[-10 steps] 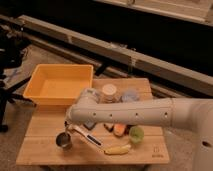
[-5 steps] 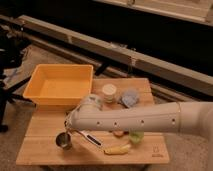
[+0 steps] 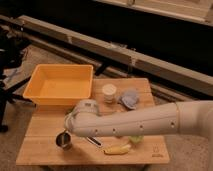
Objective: Place fork in metal cup
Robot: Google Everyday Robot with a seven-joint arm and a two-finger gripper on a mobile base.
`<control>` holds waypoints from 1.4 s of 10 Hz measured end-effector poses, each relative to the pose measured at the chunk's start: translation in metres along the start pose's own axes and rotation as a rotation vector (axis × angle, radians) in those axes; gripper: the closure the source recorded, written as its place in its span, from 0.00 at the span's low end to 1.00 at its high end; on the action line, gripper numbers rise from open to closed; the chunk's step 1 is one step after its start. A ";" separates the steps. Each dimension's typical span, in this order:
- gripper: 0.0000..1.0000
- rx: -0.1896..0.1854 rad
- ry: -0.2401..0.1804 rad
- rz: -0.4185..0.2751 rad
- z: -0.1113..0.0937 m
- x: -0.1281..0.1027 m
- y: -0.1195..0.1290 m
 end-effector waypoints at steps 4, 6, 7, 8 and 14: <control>1.00 0.011 0.021 0.009 0.008 0.008 -0.011; 1.00 0.010 0.017 0.014 0.009 0.013 -0.010; 1.00 0.012 0.007 0.014 0.009 0.015 -0.010; 1.00 0.012 0.000 0.017 0.008 0.017 -0.008; 1.00 0.012 -0.003 0.016 0.009 0.016 -0.009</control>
